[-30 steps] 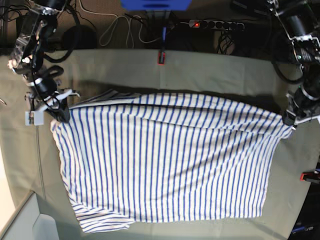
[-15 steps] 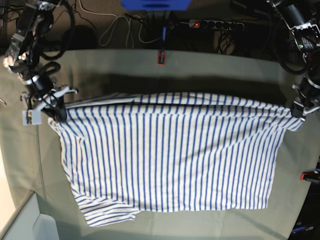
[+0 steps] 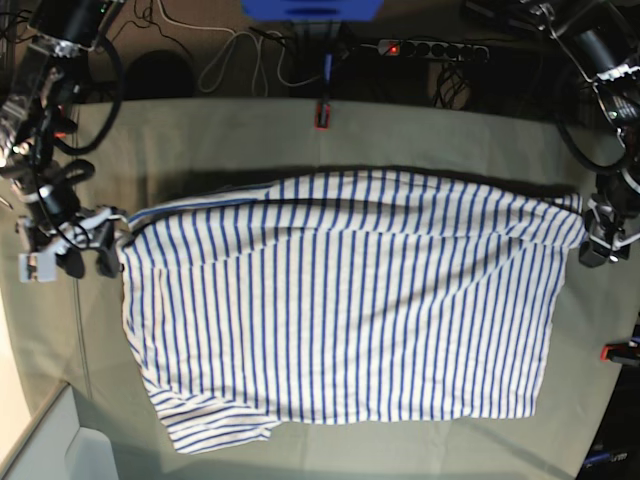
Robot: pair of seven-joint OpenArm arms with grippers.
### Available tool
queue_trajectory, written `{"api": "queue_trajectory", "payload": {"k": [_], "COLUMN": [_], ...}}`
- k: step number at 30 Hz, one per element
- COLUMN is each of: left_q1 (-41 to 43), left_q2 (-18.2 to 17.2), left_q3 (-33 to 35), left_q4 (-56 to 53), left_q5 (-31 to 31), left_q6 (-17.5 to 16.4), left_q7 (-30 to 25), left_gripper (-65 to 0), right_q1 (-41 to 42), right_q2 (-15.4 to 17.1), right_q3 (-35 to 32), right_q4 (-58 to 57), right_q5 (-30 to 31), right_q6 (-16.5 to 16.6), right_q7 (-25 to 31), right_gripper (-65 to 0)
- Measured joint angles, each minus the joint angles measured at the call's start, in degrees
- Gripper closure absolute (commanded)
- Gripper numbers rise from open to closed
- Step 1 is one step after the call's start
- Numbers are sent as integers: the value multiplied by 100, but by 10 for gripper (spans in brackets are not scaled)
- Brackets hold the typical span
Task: Layout the t-shirt on the table in an organized manner, then fold the t-shirt properly
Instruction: 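Open the left gripper and pull the held shirt corner outward with the right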
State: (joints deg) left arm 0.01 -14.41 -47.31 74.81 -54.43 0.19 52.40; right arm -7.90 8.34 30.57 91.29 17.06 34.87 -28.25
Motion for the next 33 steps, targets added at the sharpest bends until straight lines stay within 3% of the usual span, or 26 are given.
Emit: {"api": "queue_trajectory", "payload": {"k": [5, 10, 13, 20, 27, 30, 33], "left_q1": [186, 243, 186, 199, 350, 313, 330], "left_q2": [9, 2, 9, 11, 11, 15, 15], "left_q3": [-595, -695, -691, -691, -699, -695, -697], "left_q4": [2, -57, -55, -55, -55, -55, -55], "left_q5": [4, 26, 20, 17, 39, 17, 22], "left_q6": [-15, 7, -2, 2, 4, 4, 4], "left_q7": [4, 13, 7, 13, 7, 11, 9], "left_gripper": [-371, -371, -371, -371, -371, -371, -371], "right_q1": [-570, -890, -686, -15, 334, 323, 291], "right_q2": [-24, -15, -20, 184, 232, 210, 197], "right_q3": [535, 48, -323, -831, -1003, -1001, -1062], "right_q4": [-39, -407, -894, -2159, -2551, -2551, -2551], "right_q5": [-26, -22, 22, 33, 13, 17, 0], "right_q6": [-4, 0, 0, -9, 0, -2, -11], "right_q7": [28, -11, 37, 796, 866, 885, 879], "right_gripper": [-352, -355, -356, -355, -348, -287, -128]}}
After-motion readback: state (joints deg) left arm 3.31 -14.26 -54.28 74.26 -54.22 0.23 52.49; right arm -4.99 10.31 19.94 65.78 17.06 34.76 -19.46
